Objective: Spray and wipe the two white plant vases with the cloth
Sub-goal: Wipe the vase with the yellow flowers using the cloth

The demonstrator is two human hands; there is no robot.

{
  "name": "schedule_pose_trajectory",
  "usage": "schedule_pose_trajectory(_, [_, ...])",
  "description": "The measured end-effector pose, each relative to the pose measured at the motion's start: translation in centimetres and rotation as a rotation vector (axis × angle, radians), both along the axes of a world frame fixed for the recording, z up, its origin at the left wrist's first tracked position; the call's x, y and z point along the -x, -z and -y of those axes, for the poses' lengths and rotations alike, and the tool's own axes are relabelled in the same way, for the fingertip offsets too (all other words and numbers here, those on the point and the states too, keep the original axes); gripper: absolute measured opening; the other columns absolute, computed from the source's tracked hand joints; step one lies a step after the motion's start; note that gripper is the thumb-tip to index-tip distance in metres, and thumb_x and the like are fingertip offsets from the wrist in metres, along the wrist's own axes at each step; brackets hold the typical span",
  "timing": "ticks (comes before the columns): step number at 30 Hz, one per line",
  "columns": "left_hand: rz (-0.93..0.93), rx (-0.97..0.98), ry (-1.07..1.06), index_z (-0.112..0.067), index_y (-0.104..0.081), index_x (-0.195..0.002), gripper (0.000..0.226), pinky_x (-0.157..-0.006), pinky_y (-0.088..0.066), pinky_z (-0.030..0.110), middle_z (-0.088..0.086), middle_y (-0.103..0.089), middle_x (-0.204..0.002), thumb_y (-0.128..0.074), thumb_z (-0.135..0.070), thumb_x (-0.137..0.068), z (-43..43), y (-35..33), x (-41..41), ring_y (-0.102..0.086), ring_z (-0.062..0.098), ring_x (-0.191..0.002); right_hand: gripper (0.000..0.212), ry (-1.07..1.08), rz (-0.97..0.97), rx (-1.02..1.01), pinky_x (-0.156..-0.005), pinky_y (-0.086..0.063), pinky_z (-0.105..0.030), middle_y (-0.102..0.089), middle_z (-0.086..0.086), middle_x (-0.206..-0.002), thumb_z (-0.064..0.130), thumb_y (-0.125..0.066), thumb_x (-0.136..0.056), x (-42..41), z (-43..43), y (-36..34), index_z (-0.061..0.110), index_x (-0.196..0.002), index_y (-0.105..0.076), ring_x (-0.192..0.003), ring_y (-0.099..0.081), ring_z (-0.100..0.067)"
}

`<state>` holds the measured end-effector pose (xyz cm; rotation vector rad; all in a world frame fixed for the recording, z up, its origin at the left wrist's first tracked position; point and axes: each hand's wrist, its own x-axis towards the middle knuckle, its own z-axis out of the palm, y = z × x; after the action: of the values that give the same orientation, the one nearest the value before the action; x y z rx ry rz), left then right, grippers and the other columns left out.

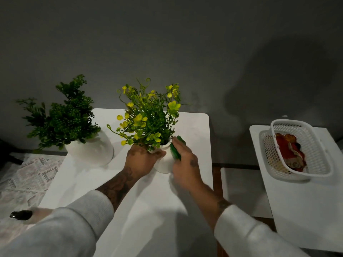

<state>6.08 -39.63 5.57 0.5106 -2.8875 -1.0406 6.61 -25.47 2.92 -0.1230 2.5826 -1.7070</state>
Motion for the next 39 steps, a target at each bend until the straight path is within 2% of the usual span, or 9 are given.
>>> schedule_pose_trajectory(7, [-0.024,0.067,0.123,-0.01,-0.075,-0.098,0.034,-0.091,-0.046,0.033,0.009,-0.07,-0.11,-0.076,-0.037,-0.077,0.2,0.5,-0.4,-0.06,0.024,-0.111,0.07,0.034,-0.11,-0.026,-0.114,-0.021,-0.016,-0.042,0.003,-0.147,-0.023,-0.042,-0.078,-2.0,0.4,0.8,0.009,-0.14,-0.048,-0.14,-0.033,-0.013])
schedule_pose_trajectory(13, [-0.02,-0.29,-0.018,-0.021,-0.07,-0.112,0.058,-0.095,-0.041,0.021,-0.005,-0.066,-0.121,-0.09,-0.032,-0.058,0.9,0.3,0.8,-0.058,0.013,-0.114,0.071,-0.117,0.123,0.0,-0.113,-0.031,-0.022,-0.051,-0.004,-0.144,-0.019,-0.038,-0.076,3.9,-1.5,-0.8,0.016,-0.136,-0.055,-0.133,-0.044,-0.017])
schedule_pose_trajectory(17, [0.053,-0.211,0.024,-0.028,-0.066,-0.119,0.064,-0.101,-0.036,0.019,-0.009,-0.061,-0.129,-0.086,-0.043,-0.061,1.3,0.9,1.1,-0.052,0.01,-0.123,0.073,-0.082,0.129,0.043,-0.112,-0.027,-0.013,-0.047,-0.001,-0.147,-0.021,-0.037,-0.077,3.3,-1.5,-0.1,0.016,-0.137,-0.055,-0.137,-0.039,-0.015])
schedule_pose_trajectory(22, [0.067,-0.236,0.144,-0.023,-0.063,-0.123,0.073,-0.109,-0.038,0.034,-0.002,-0.06,-0.131,-0.084,-0.051,-0.06,1.7,0.4,1.2,-0.051,0.017,-0.125,0.071,-0.003,-0.307,-0.024,-0.119,-0.024,-0.031,-0.043,-0.007,-0.149,-0.025,-0.04,-0.075,-3.2,0.2,3.3,0.004,-0.139,-0.049,-0.143,-0.033,-0.022])
schedule_pose_trajectory(24, [0.083,-0.208,0.147,-0.016,-0.065,-0.12,0.065,-0.105,-0.037,0.021,0.004,-0.064,-0.125,-0.08,-0.048,-0.065,2.1,0.5,1.0,-0.056,0.022,-0.119,0.072,0.046,-0.336,0.005,-0.118,-0.025,-0.036,-0.043,-0.008,-0.15,-0.027,-0.037,-0.075,-4.7,1.0,4.4,0.004,-0.14,-0.048,-0.144,-0.03,-0.024])
schedule_pose_trajectory(26, [0.107,-0.166,0.134,-0.015,-0.065,-0.119,0.064,-0.099,-0.036,0.013,0.006,-0.064,-0.123,-0.078,-0.049,-0.067,2.2,0.5,1.1,-0.057,0.024,-0.118,0.074,0.107,-0.279,0.088,-0.118,-0.026,-0.033,-0.042,-0.004,-0.151,-0.024,-0.035,-0.075,-5.0,1.6,4.8,0.007,-0.141,-0.046,-0.145,-0.029,-0.02])
schedule_pose_trajectory(30, [0.106,-0.174,0.179,-0.027,-0.06,-0.127,0.068,-0.108,-0.037,0.035,-0.006,-0.058,-0.133,-0.081,-0.048,-0.066,2.0,0.3,1.9,-0.049,0.016,-0.126,0.073,0.265,0.023,0.301,-0.113,-0.035,-0.032,-0.041,-0.002,-0.151,-0.016,-0.033,-0.078,-3.6,1.4,4.7,0.014,-0.144,-0.042,-0.141,-0.036,-0.017])
schedule_pose_trajectory(34, [0.054,-0.228,0.158,-0.027,-0.06,-0.127,0.069,-0.111,-0.035,0.034,-0.007,-0.057,-0.134,-0.085,-0.039,-0.064,1.8,0.5,1.6,-0.049,0.013,-0.126,0.063,0.257,0.488,0.355,-0.088,-0.056,-0.033,-0.054,-0.003,-0.14,-0.005,-0.039,-0.091,-1.3,-0.4,5.0,0.028,-0.144,-0.045,-0.118,-0.057,-0.029])
schedule_pose_trajectory(39, [0.028,-0.224,0.108,-0.027,-0.06,-0.126,0.072,-0.111,-0.035,0.036,-0.006,-0.056,-0.135,-0.087,-0.041,-0.061,1.6,0.5,1.7,-0.048,0.015,-0.127,0.068,0.207,0.564,0.27,-0.079,-0.059,-0.041,-0.061,-0.003,-0.126,-0.006,-0.031,-0.082,0.9,-1.2,3.8,0.032,-0.132,-0.056,-0.103,-0.062,-0.031])
